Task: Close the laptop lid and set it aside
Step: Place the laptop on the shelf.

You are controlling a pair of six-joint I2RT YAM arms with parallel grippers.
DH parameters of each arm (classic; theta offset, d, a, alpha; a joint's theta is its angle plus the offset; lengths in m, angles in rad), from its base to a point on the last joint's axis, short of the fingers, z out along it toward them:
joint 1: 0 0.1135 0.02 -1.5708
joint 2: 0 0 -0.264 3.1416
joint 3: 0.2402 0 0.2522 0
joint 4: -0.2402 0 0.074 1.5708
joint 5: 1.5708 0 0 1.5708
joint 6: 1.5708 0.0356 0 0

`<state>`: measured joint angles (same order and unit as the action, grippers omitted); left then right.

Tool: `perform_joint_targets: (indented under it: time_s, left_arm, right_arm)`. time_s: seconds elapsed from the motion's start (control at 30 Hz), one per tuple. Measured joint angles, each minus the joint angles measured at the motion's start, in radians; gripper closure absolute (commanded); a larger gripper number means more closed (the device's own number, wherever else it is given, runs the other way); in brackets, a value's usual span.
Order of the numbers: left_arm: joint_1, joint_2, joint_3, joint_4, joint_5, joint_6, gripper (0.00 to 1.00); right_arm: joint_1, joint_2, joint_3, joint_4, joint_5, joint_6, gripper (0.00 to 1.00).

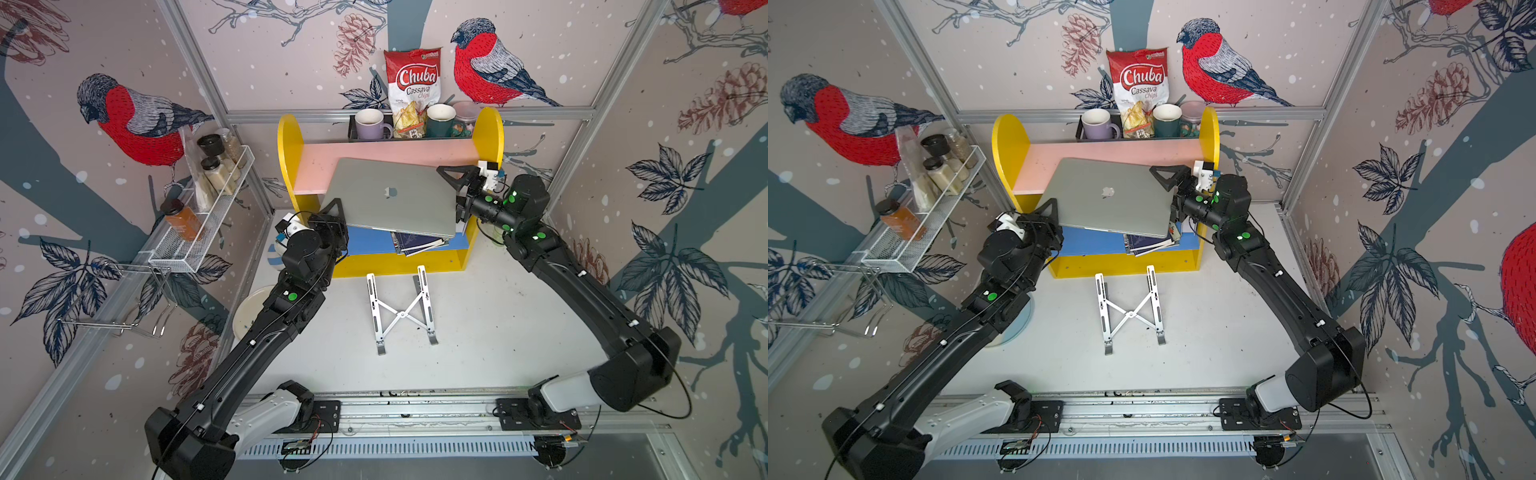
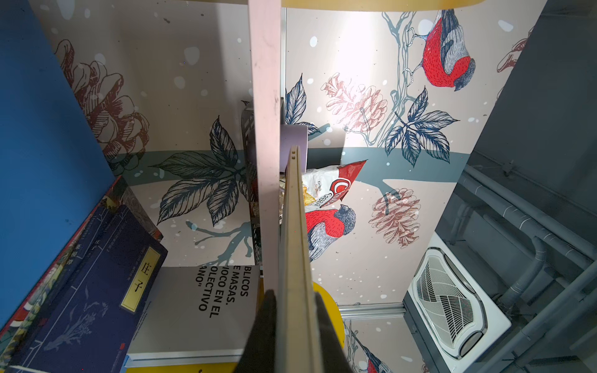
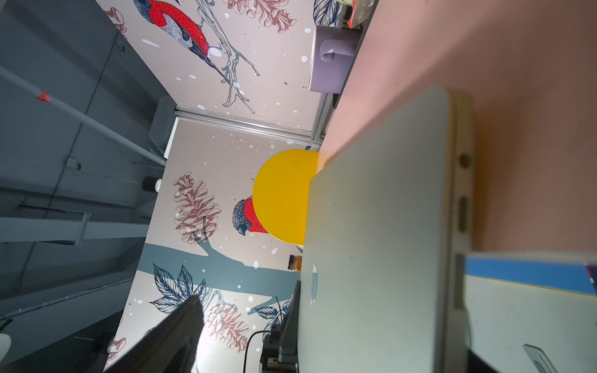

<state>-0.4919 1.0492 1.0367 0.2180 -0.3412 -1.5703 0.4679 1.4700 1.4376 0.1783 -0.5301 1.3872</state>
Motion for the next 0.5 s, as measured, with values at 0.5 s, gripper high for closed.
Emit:
perform_joint_targets:
  time_s: [0.5]
  left_arm:
    - [0.000,0.011,0.011,-0.006,0.010,0.000,1.00]
  right_arm:
    - [-0.036,-0.113,-0.100,-0.187,0.045,-0.022,0.06]
